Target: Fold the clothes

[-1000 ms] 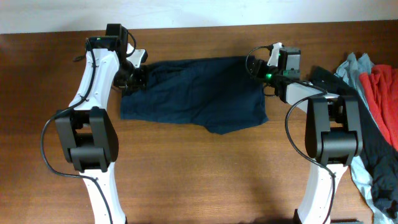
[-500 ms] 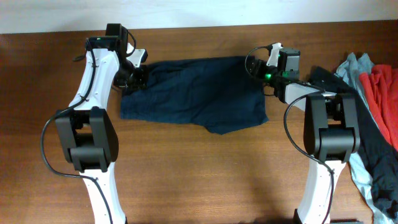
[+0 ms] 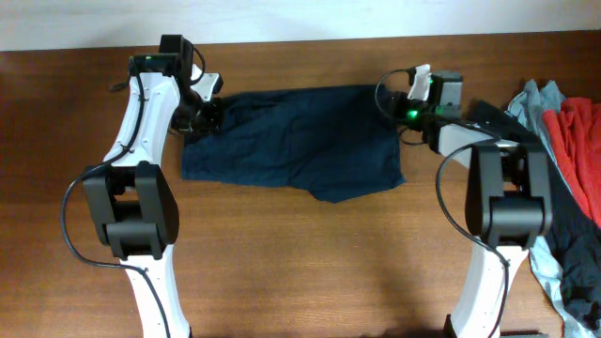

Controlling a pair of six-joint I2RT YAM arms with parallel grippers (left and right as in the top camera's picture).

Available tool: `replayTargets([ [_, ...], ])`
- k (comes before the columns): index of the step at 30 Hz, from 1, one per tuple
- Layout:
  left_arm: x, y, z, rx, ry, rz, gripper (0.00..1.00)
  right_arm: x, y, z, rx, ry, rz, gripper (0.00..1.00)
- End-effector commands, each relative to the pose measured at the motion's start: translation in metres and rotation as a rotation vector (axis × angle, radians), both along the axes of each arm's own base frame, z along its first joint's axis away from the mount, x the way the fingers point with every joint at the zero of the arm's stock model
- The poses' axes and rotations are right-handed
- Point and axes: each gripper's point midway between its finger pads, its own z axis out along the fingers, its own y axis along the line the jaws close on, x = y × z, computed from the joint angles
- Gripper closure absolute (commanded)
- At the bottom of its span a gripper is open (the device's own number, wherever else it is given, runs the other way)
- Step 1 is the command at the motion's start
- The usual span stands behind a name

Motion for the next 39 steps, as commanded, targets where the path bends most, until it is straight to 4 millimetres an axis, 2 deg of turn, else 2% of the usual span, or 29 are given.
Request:
replayTargets([
  [1, 0.008, 0.005, 0.035, 0.012, -0.068, -0.008, 0.98, -0.005, -0.001, 0.09, 0.04, -0.108, 0.041, 0.96],
  [5, 0.006, 0.016, 0.067, 0.075, -0.103, -0.001, 0.96, -0.036, -0.003, 0.134, -0.014, -0.098, 0.066, 0.96],
  [9, -0.007, 0.017, 0.08, 0.083, -0.084, -0.019, 0.95, -0.062, -0.003, 0.149, -0.048, -0.051, 0.085, 0.96],
  [12, -0.023, 0.019, 0.079, 0.09, -0.022, -0.02, 0.91, -0.081, -0.001, 0.15, -0.04, 0.02, 0.088, 0.96],
  [15, -0.036, 0.019, 0.078, 0.091, 0.031, -0.023, 0.91, -0.095, 0.001, 0.147, -0.051, 0.066, 0.108, 0.96],
  [21, -0.071, 0.02, 0.078, 0.094, 0.174, -0.029, 0.91, -0.142, 0.004, 0.148, -0.071, 0.189, 0.157, 0.96],
  [27, -0.072, 0.018, 0.079, 0.081, 0.179, -0.029, 0.92, -0.201, 0.009, 0.155, -0.079, 0.331, 0.208, 0.96],
  [28, -0.073, 0.017, 0.079, 0.077, 0.179, -0.029, 0.95, -0.208, 0.01, 0.154, -0.08, 0.351, 0.218, 0.96],
  [30, -0.079, 0.017, 0.08, 0.074, 0.189, -0.03, 0.95, -0.223, 0.011, 0.152, -0.084, 0.396, 0.243, 0.96],
  [33, -0.101, 0.02, 0.079, 0.09, 0.231, -0.032, 0.96, -0.245, 0.019, 0.148, -0.092, 0.463, 0.3, 0.96],
  [35, -0.126, 0.022, 0.08, 0.099, 0.273, -0.033, 0.98, -0.262, 0.032, 0.145, -0.111, 0.495, 0.38, 0.96],
  [37, -0.149, 0.023, 0.08, 0.099, 0.305, -0.034, 0.98, -0.273, 0.043, 0.143, -0.129, 0.523, 0.423, 0.96],
  [39, -0.162, 0.023, 0.078, 0.1, 0.321, -0.031, 0.98, -0.28, 0.048, 0.139, -0.17, 0.544, 0.447, 0.96],
])
